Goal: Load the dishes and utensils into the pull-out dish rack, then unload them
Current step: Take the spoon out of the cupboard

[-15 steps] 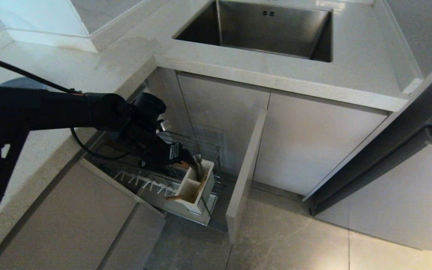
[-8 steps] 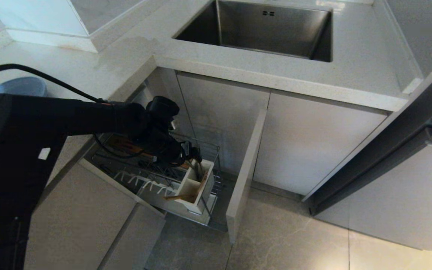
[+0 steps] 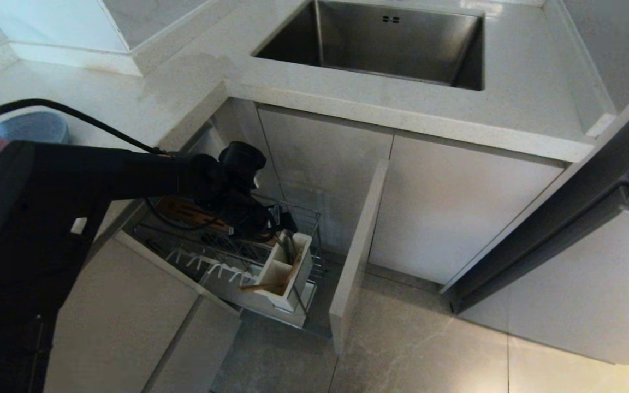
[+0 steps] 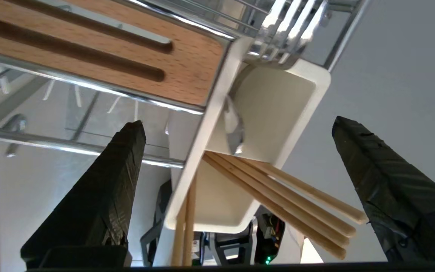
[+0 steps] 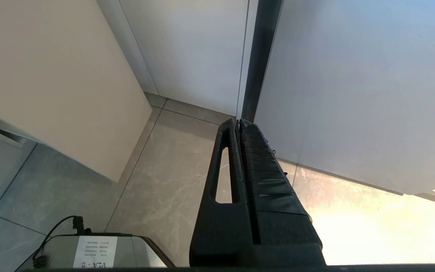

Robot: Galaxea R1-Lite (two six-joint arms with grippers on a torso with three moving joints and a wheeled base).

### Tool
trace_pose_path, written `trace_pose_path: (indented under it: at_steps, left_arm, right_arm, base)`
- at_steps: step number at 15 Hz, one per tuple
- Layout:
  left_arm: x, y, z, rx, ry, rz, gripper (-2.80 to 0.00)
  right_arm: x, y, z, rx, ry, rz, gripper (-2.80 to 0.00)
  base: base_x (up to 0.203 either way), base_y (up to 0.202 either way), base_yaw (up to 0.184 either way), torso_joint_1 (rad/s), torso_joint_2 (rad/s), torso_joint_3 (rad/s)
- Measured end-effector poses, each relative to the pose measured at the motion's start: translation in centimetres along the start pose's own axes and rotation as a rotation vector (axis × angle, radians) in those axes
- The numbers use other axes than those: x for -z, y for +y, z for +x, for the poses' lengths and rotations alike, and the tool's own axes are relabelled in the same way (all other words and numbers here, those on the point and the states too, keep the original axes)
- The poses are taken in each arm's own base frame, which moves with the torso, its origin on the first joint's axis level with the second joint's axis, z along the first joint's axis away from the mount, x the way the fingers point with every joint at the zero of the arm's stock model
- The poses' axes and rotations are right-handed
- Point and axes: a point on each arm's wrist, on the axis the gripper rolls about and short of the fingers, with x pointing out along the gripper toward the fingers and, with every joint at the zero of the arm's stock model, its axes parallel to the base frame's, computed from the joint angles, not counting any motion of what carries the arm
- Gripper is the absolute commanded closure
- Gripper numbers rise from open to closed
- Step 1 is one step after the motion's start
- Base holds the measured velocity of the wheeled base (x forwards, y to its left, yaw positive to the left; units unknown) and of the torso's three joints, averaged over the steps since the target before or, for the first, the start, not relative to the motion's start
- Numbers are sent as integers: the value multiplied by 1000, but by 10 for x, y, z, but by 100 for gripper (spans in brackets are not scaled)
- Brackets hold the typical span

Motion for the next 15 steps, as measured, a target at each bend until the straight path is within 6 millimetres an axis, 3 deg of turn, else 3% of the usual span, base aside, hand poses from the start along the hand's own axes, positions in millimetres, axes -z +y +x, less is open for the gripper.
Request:
trace_pose_path:
  at_steps: [15]
  left_arm:
    - [-3, 1, 31, -17, 8, 1, -280]
  right_arm:
    - [0, 0, 0, 0, 0, 0, 0]
  base:
    - [0, 0, 0, 0, 0, 0]
